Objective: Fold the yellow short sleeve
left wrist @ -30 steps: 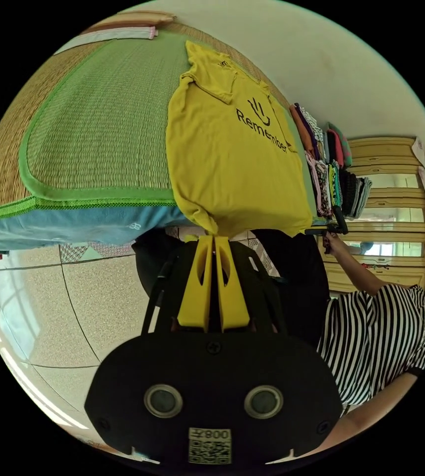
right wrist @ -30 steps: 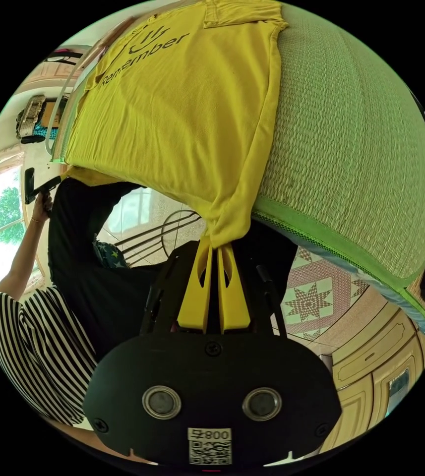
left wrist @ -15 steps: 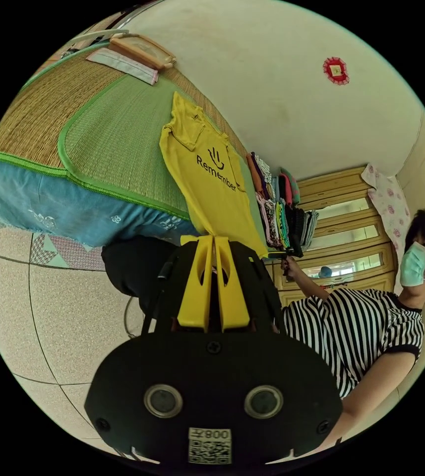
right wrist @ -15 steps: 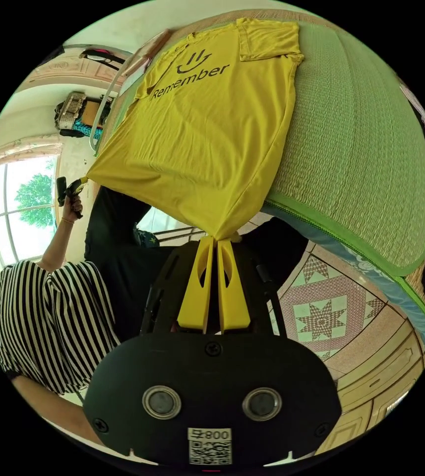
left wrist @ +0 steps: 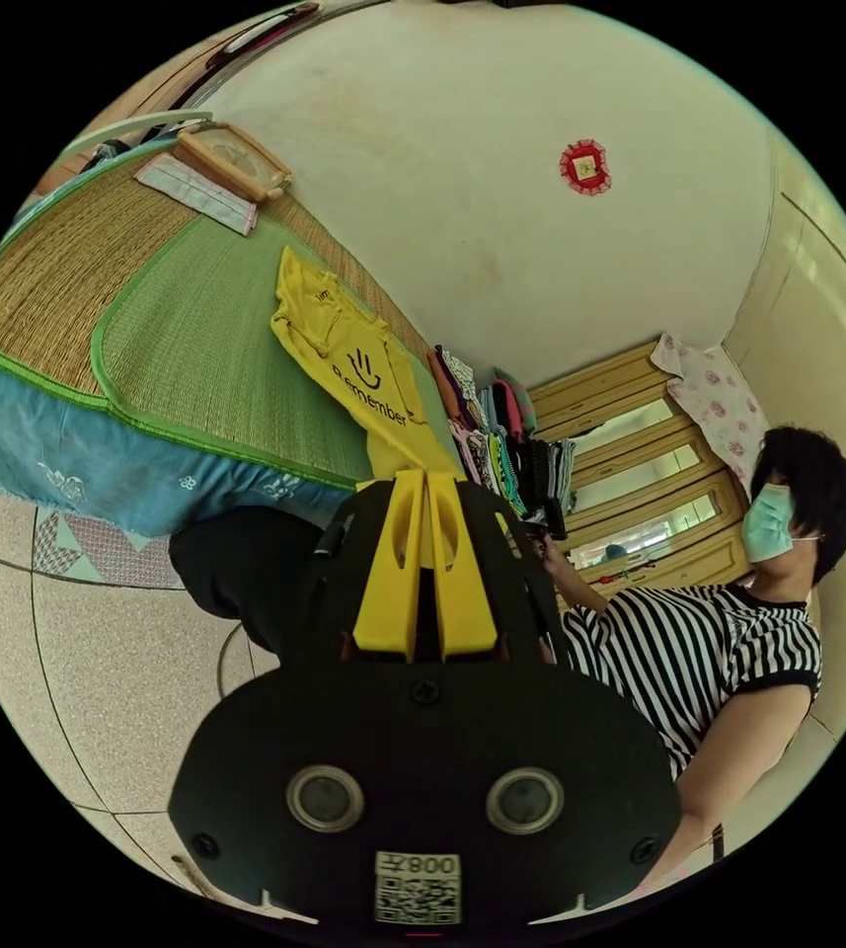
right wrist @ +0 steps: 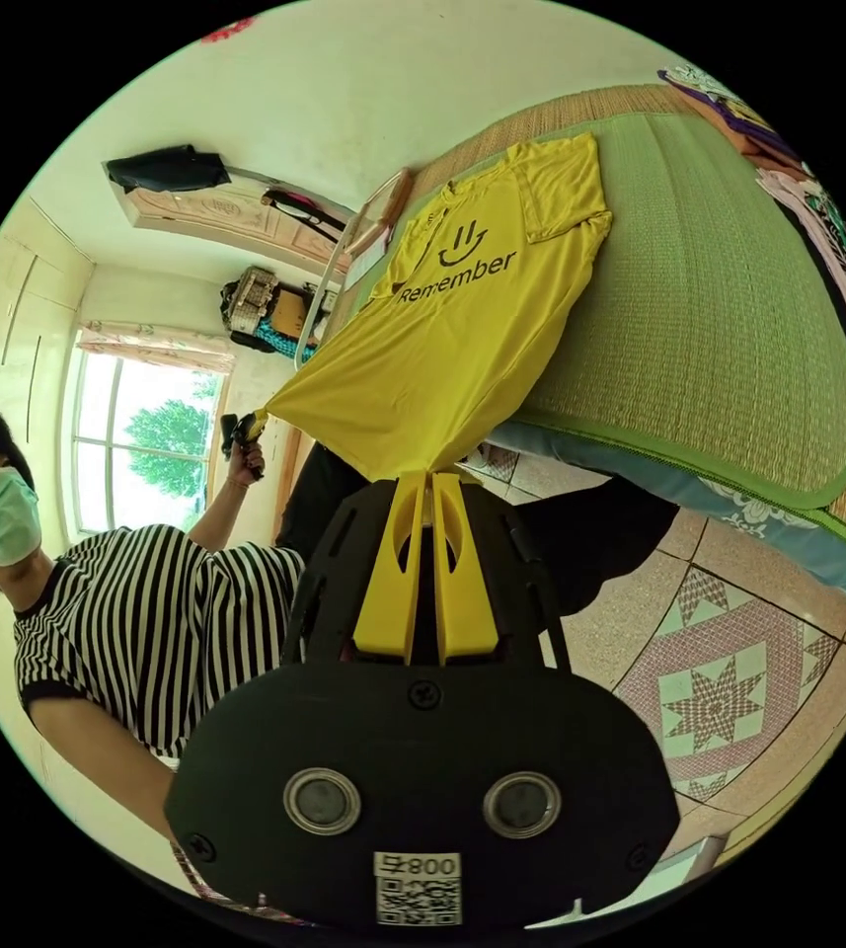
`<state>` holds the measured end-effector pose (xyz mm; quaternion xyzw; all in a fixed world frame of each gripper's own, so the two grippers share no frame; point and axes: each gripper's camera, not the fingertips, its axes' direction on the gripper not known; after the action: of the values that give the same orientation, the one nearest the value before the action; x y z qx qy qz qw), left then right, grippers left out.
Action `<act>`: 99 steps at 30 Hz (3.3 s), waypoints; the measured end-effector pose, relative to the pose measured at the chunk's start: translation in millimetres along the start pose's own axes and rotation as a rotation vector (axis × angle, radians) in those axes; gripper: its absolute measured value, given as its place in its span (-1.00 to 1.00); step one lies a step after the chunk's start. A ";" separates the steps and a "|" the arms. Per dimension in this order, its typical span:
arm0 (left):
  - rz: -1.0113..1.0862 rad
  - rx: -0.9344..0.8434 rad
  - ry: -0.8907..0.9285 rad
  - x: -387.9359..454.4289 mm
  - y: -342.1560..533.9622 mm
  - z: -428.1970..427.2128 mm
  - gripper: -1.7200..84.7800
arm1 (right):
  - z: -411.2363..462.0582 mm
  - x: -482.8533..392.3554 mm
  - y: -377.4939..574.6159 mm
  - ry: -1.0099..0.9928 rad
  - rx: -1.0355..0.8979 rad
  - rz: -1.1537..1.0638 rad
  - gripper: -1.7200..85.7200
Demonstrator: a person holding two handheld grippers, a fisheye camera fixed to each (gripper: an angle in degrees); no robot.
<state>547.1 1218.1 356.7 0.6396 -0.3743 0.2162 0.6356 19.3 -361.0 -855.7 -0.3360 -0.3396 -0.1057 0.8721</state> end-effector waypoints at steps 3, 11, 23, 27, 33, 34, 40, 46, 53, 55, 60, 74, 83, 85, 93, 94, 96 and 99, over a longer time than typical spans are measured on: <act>0.004 0.021 0.011 -0.1 14.4 -21.6 -0.95 | -19.1 9.1 26.0 -0.021 0.031 -0.009 -0.95; -0.006 0.071 0.039 -5.7 63.4 -74.2 -0.95 | -55.4 32.3 107.9 -0.086 0.093 -0.022 -0.95; -0.016 0.099 0.070 -14.7 126.1 -128.9 -0.96 | -82.8 66.0 205.3 -0.153 0.169 -0.010 -0.95; -0.024 0.115 0.095 -25.3 128.6 -135.7 -0.95 | -90.7 82.3 219.1 -0.185 0.211 0.001 -0.95; -0.021 0.120 0.132 -40.0 109.7 -131.9 -0.95 | -104.1 104.1 215.3 -0.211 0.259 -0.003 -0.95; -0.022 0.119 0.134 -41.7 106.7 -130.9 -0.95 | -106.5 107.4 210.3 -0.206 0.261 -0.006 -0.95; -0.019 0.107 0.148 -56.7 70.2 -120.0 -0.96 | -116.8 121.4 175.1 -0.182 0.253 -0.033 -0.95; 0.000 0.104 0.151 -63.7 42.6 -116.6 -0.95 | -122.1 126.7 164.1 -0.172 0.239 -0.047 -0.95; 0.024 0.163 0.194 -72.5 39.4 -125.2 -0.95 | -125.1 130.2 184.7 -0.185 0.277 -0.048 -0.95; 0.030 0.164 0.193 -74.3 40.6 -125.2 -0.95 | -122.9 130.0 190.1 -0.178 0.273 -0.051 -0.95; 0.040 0.171 0.207 -81.7 45.6 -116.6 -0.96 | -114.1 128.7 203.9 -0.170 0.279 -0.061 -0.95; 0.039 0.231 0.255 -112.2 5.8 -64.5 -0.96 | -74.1 153.7 166.8 -0.226 0.328 -0.082 -0.95; 0.055 0.208 0.250 -139.9 -122.0 14.9 -0.96 | -58.3 173.1 24.3 -0.156 0.308 -0.112 -0.95; 0.056 0.205 0.242 -146.5 -157.0 32.9 -0.95 | -56.1 179.3 -11.9 -0.136 0.303 -0.107 -0.95; 0.038 0.174 0.191 -188.4 -351.5 145.3 -0.96 | -29.6 229.2 -201.8 -0.124 0.263 -0.038 -0.95; 0.033 0.169 0.182 -191.8 -365.7 155.0 -0.96 | -22.1 238.5 -232.8 -0.111 0.247 -0.021 -0.95; 0.018 0.145 0.129 -206.3 -420.3 195.4 -0.95 | -9.6 255.1 -278.2 -0.097 0.228 0.015 -0.95; -0.020 0.118 0.077 -231.2 -481.6 249.9 -0.95 | 13.8 286.2 -347.6 -0.108 0.209 0.077 -0.94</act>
<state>715.5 979.1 -155.5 0.6709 -0.3296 0.2559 0.6131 82.6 -600.8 -479.6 -0.2614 -0.3820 -0.0181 0.8863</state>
